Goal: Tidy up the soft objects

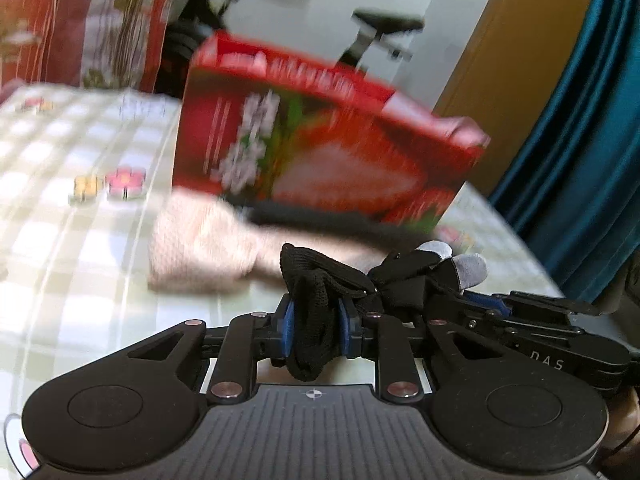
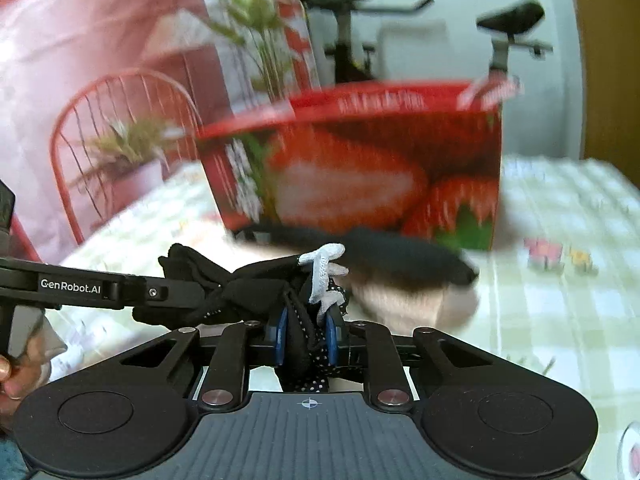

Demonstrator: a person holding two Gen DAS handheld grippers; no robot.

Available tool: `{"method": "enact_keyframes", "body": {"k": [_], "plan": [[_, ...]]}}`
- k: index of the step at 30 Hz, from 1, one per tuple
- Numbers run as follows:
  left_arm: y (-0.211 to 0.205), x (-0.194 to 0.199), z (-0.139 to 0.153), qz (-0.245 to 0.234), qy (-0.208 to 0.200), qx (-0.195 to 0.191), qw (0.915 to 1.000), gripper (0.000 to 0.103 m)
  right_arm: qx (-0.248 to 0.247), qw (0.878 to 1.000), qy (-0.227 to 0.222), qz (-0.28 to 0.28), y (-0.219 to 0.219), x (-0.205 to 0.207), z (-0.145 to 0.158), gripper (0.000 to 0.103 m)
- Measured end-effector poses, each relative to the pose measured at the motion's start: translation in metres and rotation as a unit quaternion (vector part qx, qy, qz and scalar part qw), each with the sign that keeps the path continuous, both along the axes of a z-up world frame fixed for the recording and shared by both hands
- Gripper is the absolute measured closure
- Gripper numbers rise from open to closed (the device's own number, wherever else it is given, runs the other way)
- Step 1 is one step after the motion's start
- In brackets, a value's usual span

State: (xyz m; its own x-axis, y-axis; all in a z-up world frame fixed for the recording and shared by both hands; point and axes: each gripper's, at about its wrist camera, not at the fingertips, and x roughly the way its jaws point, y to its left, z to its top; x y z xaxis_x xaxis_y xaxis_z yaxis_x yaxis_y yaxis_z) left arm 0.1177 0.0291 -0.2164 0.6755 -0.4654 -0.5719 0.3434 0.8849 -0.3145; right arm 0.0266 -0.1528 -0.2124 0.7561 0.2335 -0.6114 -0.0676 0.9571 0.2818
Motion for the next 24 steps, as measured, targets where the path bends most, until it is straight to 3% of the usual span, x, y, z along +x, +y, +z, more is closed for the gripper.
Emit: {"method": "enact_keyframes", "body": {"k": [9, 17, 21, 24], "plan": [[-0.003, 0.017, 0.073, -0.016, -0.096, -0.022, 0.995, 0.079, 0.016, 0.996, -0.082, -0.012, -0.025, 0.023, 0.057, 0.085], [-0.016, 0.086, 0.115, -0.004, -0.107, -0.035, 0.9936, 0.079, 0.011, 0.994, -0.103, -0.024, -0.053, 0.099, 0.095, 0.085], [-0.015, 0.118, 0.117, 0.008, -0.082, -0.047, 0.9955, 0.079, 0.016, 0.996, -0.081, -0.035, -0.064, 0.147, 0.096, 0.085], [-0.019, 0.141, 0.115, 0.014, -0.059, -0.031, 0.9977, 0.079, 0.024, 0.997, -0.054, -0.046, -0.071, 0.176, 0.089, 0.085]]}}
